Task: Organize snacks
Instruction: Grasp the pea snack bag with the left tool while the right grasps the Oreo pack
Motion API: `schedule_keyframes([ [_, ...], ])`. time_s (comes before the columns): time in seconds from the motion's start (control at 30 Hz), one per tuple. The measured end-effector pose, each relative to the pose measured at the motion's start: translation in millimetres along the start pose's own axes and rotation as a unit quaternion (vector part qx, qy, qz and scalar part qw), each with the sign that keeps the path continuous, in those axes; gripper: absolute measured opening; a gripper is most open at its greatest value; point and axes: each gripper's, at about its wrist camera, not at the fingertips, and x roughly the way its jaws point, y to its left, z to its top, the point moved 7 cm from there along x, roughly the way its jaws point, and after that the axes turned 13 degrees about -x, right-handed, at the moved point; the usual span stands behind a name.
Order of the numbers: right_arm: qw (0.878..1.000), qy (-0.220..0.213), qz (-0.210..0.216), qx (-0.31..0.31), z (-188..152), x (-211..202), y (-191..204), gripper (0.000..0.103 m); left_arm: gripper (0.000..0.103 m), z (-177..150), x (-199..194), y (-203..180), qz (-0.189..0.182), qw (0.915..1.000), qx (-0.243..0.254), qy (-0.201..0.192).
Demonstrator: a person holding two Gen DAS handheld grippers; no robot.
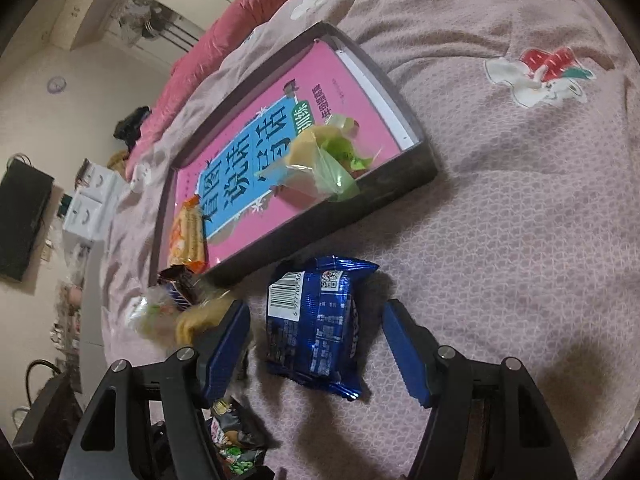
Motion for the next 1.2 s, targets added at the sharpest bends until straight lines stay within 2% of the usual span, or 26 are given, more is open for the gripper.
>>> schedule_keyframes([
  [0.2, 0.994, 0.016, -0.059, -0.086, 0.0, 13.4, 14.1, 0.068, 0.06, 2.6, 7.8, -1.8, 0.007, 1.0, 0.002, 0.001],
  [0.3, 0.986, 0.013, -0.091, -0.136, 0.6, 15.5, 17.7, 0.053, 0.052, 9.5, 13.9, -3.3, 0.016, 0.9999, 0.003, -0.001],
  [0.33, 0.986, 0.01, -0.09, -0.139, 0.3, 14.7, 18.0, 0.049, 0.05, 10.2, 15.8, -3.5, 0.019, 0.9998, 0.002, -0.003],
  [0.57, 0.986, -0.016, -0.09, -0.139, -5.5, -4.8, 11.9, 0.048, 0.044, 12.2, 16.3, -1.5, 0.013, 0.9999, -0.005, -0.004],
  [0.7, 0.989, -0.035, -0.08, -0.118, -8.9, -21.4, 3.1, 0.048, 0.042, 7.3, 11.2, 2.9, 0.004, 0.9999, -0.01, -0.006],
  [0.93, 0.989, -0.071, -0.07, -0.109, -2.1, -44.8, 1.3, 0.048, 0.041, -0.2, -3.8, 4.5, -0.012, 0.9998, -0.015, -0.008],
  [1.2, 0.987, -0.085, -0.062, -0.124, -3.8, -54.2, 10.3, 0.048, 0.041, -1.7, -24.4, 3.7, -0.02, 0.9994, -0.017, -0.024],
])
